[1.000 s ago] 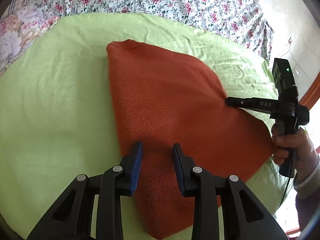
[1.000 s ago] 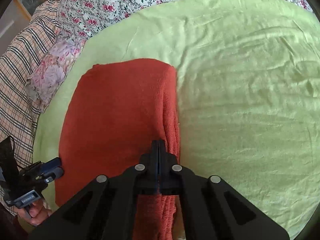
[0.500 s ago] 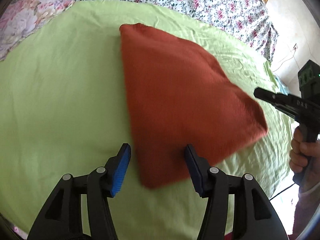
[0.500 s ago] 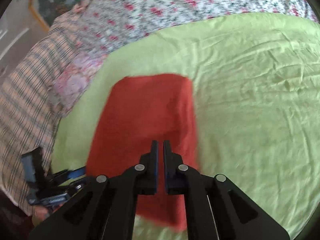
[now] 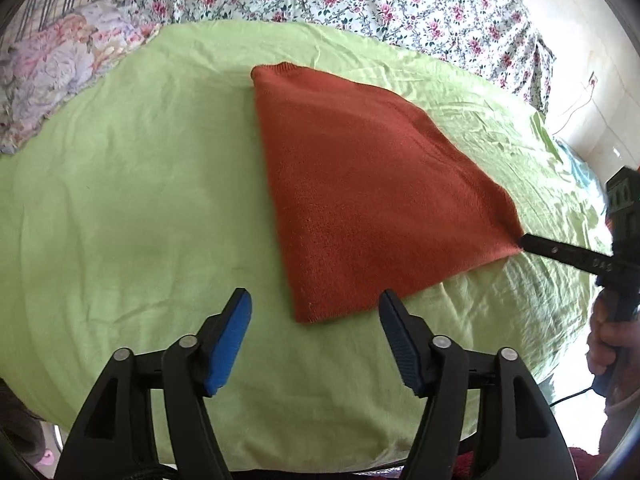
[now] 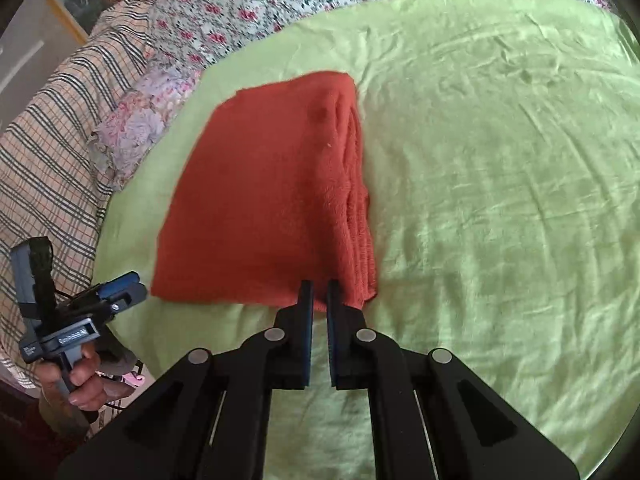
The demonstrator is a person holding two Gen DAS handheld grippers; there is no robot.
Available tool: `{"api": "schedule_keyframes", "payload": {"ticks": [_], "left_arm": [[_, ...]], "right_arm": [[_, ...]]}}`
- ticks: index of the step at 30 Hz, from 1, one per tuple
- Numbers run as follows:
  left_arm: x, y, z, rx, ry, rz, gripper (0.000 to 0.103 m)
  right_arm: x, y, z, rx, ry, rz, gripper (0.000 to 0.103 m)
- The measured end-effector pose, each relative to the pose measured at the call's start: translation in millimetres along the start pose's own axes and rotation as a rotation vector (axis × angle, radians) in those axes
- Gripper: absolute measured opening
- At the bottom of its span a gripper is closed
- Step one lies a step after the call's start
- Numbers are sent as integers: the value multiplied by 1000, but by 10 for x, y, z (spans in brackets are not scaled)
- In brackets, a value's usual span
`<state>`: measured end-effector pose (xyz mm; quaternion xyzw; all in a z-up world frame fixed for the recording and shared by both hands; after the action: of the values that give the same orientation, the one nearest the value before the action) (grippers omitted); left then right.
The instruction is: Fold small clothes
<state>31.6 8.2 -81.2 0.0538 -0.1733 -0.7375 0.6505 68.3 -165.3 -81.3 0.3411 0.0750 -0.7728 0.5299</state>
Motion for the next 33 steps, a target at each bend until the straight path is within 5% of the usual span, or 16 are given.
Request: {"api": "schedule_keyframes", "payload": {"ticks": [3, 5, 7, 11, 13, 22, 33], "left_arm": [[23, -33, 79, 13, 31, -15, 74], [18, -59, 136, 22, 63, -24, 75], [15, -99, 180, 29, 95, -30, 78], [-12, -167, 271, 58, 184, -63, 82], [1, -239, 325, 74, 240, -90, 84], [26, -262, 240, 48, 251, -114, 89], [-6, 114, 98, 35, 255, -68, 90]], "right_arm": [[-70, -21, 108, 18, -12, 21, 10], [-114, -25, 177, 31, -19, 39, 22], [-167, -44, 257, 54, -38, 60, 49], [-275, -101, 373, 88, -96, 127, 66], [-328, -162, 410, 97, -123, 159, 87], [-521, -381, 220, 53, -149, 266, 95], [-506, -116, -3, 17, -158, 242, 96]]}}
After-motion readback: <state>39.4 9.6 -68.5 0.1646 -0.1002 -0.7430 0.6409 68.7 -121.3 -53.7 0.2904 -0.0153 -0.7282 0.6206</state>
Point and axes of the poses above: each gripper's, at about its wrist camera, not at the fingertips, and z roughly against the way its jaws point, x to its right, y to its top, the point moved 8 cm from there along -z, roughly the way its jaws point, and after that the axes turned 12 degrees about -x, right-handed, at the moved point
